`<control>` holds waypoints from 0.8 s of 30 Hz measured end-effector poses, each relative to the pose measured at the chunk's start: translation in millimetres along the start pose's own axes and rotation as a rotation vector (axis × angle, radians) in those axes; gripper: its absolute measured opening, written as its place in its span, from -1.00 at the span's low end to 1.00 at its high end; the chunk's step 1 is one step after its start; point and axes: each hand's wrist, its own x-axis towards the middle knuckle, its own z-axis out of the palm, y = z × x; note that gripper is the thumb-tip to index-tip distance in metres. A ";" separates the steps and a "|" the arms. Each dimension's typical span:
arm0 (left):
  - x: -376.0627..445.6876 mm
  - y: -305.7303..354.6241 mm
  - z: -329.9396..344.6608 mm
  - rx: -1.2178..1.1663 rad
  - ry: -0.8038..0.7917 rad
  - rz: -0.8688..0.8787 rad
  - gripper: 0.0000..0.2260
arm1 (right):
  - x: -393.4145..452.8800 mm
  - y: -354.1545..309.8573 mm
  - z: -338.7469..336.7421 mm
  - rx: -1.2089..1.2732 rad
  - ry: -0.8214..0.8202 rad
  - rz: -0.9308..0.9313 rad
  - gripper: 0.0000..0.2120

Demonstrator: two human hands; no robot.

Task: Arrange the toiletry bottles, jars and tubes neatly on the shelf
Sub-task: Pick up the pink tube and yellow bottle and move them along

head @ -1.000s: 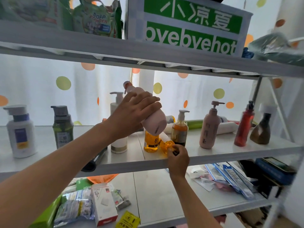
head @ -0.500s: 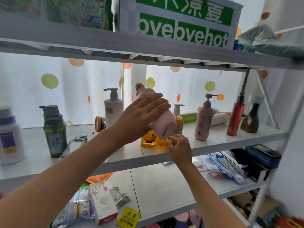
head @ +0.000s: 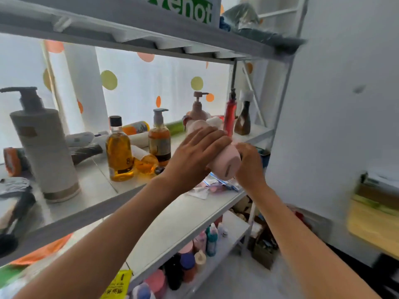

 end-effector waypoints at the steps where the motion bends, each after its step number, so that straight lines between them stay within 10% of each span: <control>1: 3.0 4.4 10.6 -0.032 -0.017 0.014 -0.42 | 0.5 9.8 -7.3 -0.013 0.021 0.019 -0.84; 11: 48.8 13.5 121.7 -0.031 -0.186 0.090 -0.37 | 25.5 91.4 -36.8 0.259 0.043 0.242 -0.62; 24: 106.0 -52.3 252.4 0.220 -0.605 -0.133 -0.57 | 131.4 226.6 37.1 0.403 -0.058 -0.014 -0.65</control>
